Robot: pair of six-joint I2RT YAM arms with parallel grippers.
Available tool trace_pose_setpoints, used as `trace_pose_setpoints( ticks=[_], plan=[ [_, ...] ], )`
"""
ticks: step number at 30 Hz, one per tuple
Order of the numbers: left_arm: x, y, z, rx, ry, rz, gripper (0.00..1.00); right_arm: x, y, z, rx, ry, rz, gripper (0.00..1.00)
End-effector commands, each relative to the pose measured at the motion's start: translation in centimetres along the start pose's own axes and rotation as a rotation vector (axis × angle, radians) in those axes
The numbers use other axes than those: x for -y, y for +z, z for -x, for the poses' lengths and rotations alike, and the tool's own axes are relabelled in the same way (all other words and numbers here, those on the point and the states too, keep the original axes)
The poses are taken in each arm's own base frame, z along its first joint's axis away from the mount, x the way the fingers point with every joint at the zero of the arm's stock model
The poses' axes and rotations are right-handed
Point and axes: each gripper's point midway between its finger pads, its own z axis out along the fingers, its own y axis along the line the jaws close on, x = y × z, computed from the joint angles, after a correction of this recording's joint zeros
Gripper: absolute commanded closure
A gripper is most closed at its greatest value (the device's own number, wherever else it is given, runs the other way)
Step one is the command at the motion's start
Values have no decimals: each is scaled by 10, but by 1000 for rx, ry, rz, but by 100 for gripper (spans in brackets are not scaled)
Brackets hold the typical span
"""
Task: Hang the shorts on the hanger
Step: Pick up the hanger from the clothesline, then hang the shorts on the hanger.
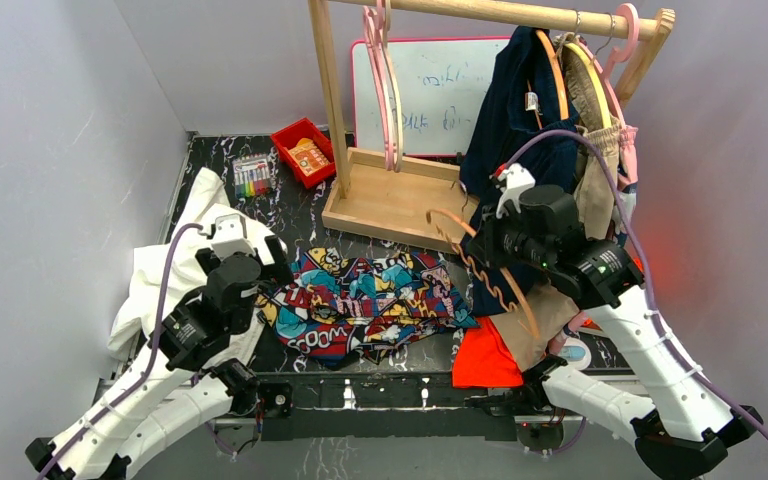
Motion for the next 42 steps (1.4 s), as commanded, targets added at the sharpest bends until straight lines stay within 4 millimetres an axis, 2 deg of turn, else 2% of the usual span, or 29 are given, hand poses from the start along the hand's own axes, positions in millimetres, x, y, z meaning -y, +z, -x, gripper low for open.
trace_pose_setpoints(
  ticks=[1,7,11,15,18,22,26,31,37,42],
  plan=[
    [-9,-6,16,40,-20,36,2,-18,-9,-15,-36,-12,126,100],
    [17,-19,40,56,24,-123,2,-56,-20,-18,-35,-92,371,100],
    [35,-37,64,123,26,-270,2,-72,-27,-26,-45,-144,495,100],
    [67,-72,92,248,69,-543,2,-89,-36,-29,-16,-178,622,100],
    [100,-107,103,332,119,-802,2,-106,-48,-36,11,-221,770,100],
    [138,-150,94,361,229,-1138,2,-118,-60,-38,69,-257,883,100],
    [165,-172,77,278,295,-1370,2,-125,-70,-40,90,-280,958,100],
    [179,-178,63,193,331,-1490,2,-129,-78,-45,78,-298,1005,100],
    [185,-178,51,150,387,-1549,2,-125,-77,-53,49,-307,989,100],
    [191,-173,32,33,422,-1600,2,-127,-82,-53,73,-325,1018,100]
  ],
)
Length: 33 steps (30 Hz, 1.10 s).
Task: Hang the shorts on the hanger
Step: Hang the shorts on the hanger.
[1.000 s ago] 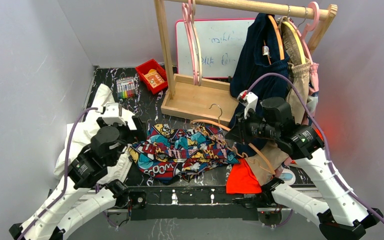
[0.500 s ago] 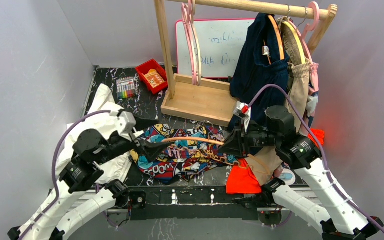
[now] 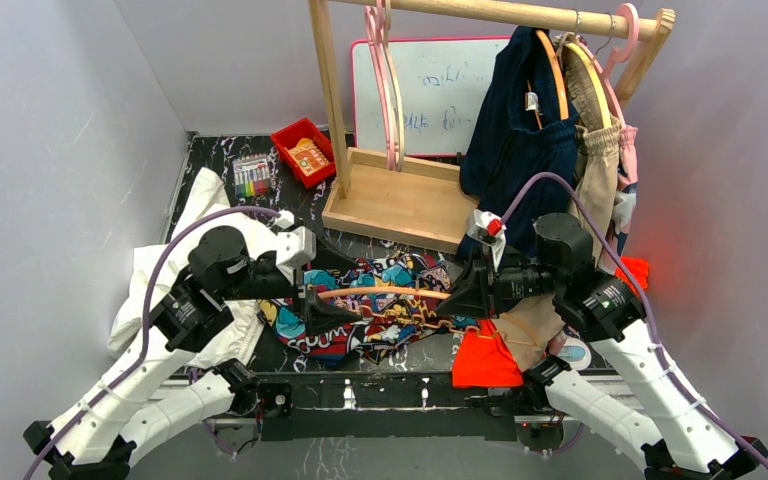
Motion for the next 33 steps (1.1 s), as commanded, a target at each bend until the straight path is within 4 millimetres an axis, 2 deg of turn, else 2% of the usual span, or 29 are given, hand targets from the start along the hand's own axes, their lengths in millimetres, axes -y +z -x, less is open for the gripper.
trace_pose_setpoints(
  ticks=[1,6,12,15,18,22,25,27,29,32,33],
  plan=[
    [11,4,1,-39,18,-107,2,-15,-3,13,50,-102,64,100],
    [9,12,-7,-74,-8,-149,5,-18,-3,14,56,-113,91,100],
    [12,20,-17,-108,-59,-219,23,-22,-1,21,81,-139,123,100],
    [13,22,-18,-104,-66,-237,39,-21,0,24,83,-143,135,100],
    [12,22,-18,-96,-67,-227,63,-19,2,25,78,-139,138,100],
    [6,23,-20,-97,-61,-191,100,-18,3,25,73,-129,139,100],
    [0,23,-20,-92,-51,-147,100,-16,3,25,72,-122,126,100],
    [-3,23,-18,-86,-42,-131,100,-16,3,27,73,-113,117,84],
    [-3,23,-15,-79,-36,-125,100,-18,2,30,72,-104,124,60],
    [-3,25,-12,-75,-35,-138,100,-20,2,39,83,-95,127,41],
    [-2,25,-11,-73,-34,-143,100,-21,2,42,87,-95,127,32]
  ],
)
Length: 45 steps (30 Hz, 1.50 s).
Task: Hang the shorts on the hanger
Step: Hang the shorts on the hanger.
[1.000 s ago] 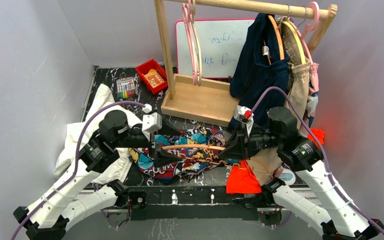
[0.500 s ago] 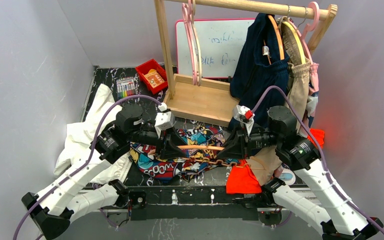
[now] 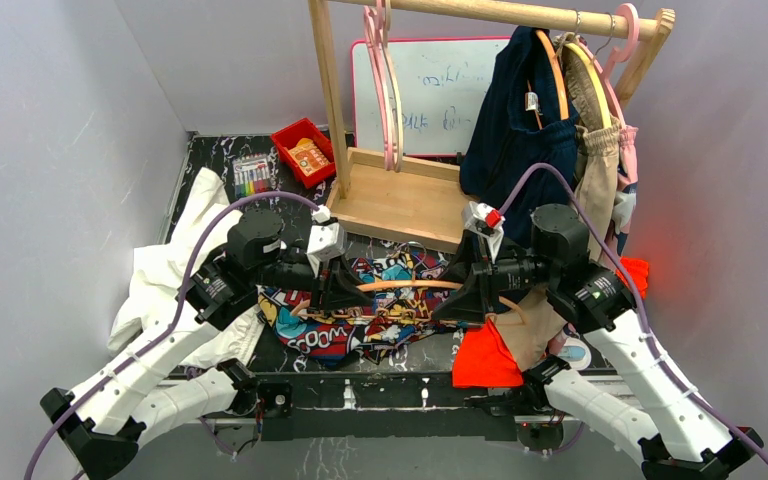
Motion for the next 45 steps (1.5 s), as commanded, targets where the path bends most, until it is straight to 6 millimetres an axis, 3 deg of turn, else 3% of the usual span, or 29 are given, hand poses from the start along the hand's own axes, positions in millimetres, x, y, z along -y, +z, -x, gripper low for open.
trace_pose_setpoints(
  ticks=[1,5,12,17,22,29,32,35,40,43,45],
  plan=[
    [-3,-1,18,47,55,15,100,-15,-2,32,55,-69,34,29],
    [-2,1,21,52,59,-5,100,-14,0,43,80,-65,40,26],
    [-2,5,25,57,55,-29,100,-4,7,59,123,-53,32,29],
    [-3,5,30,67,64,-23,100,1,11,61,122,-29,39,42],
    [-5,5,34,79,72,-15,100,4,14,59,115,-12,37,46],
    [-8,6,38,93,76,-5,100,6,17,55,102,3,44,73],
    [-9,7,37,89,72,-4,100,5,17,55,101,3,48,79],
    [-10,8,37,89,70,-2,100,5,18,54,100,4,47,79],
    [-12,9,38,89,67,3,100,6,19,50,91,15,49,63],
    [-13,9,38,91,67,4,100,9,21,47,83,27,42,64],
    [-14,10,39,92,67,6,100,9,21,47,81,28,43,71]
  ],
)
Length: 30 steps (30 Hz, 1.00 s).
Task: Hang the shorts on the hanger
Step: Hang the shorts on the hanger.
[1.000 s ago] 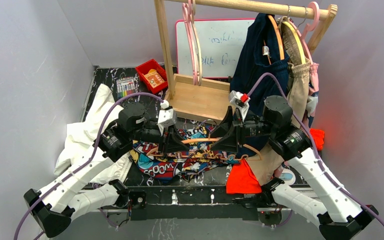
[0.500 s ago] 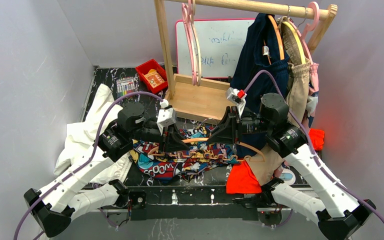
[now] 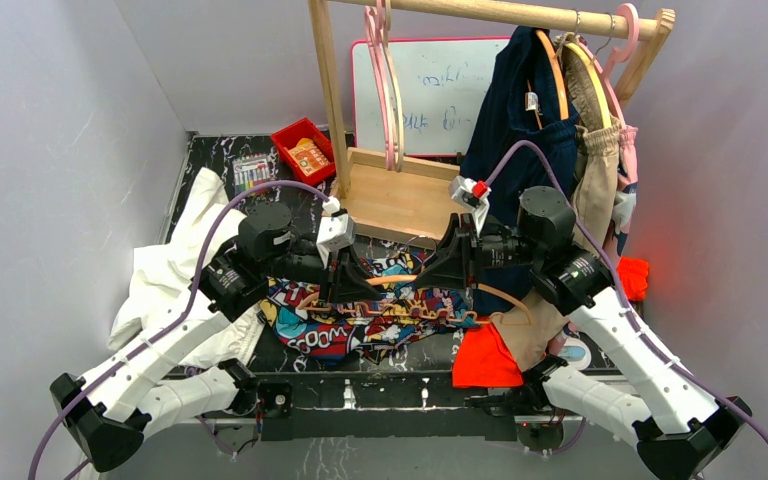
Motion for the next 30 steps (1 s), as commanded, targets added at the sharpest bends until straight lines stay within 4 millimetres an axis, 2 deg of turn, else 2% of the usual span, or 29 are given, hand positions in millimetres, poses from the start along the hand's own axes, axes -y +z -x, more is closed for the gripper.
trace_pose_setpoints(
  ticks=[1,3,6,8,9,11,12,13,16,22,25,28,30],
  plan=[
    [0,-3,33,77,93,19,100,-10,1,10,13,-39,31,75],
    [-1,-3,32,77,89,24,100,-11,1,11,14,-41,32,82],
    [-5,-3,32,77,84,46,100,-9,1,10,11,-38,24,100],
    [-13,-5,31,81,74,100,98,-5,0,9,15,-34,-6,100],
    [-17,-6,30,80,68,129,81,-3,0,9,20,-32,-27,100],
    [-25,-10,24,73,51,194,34,8,-3,10,40,-24,-107,100],
    [-30,-13,21,72,41,234,6,16,-5,11,54,-17,-163,100],
    [-34,-17,16,67,29,278,2,24,-8,11,69,-12,-222,100],
    [-50,-37,7,67,-2,454,2,48,-21,10,134,13,-396,100],
    [-72,-96,-11,169,-98,831,2,56,-31,-1,228,46,-464,100],
    [-78,-118,-26,254,-247,969,2,73,-40,-2,270,78,-564,100],
    [-85,-128,-49,275,-385,1066,2,79,-48,8,309,60,-629,100],
    [-91,-140,-66,265,-501,1172,2,71,-53,27,320,5,-634,100]
  ],
)
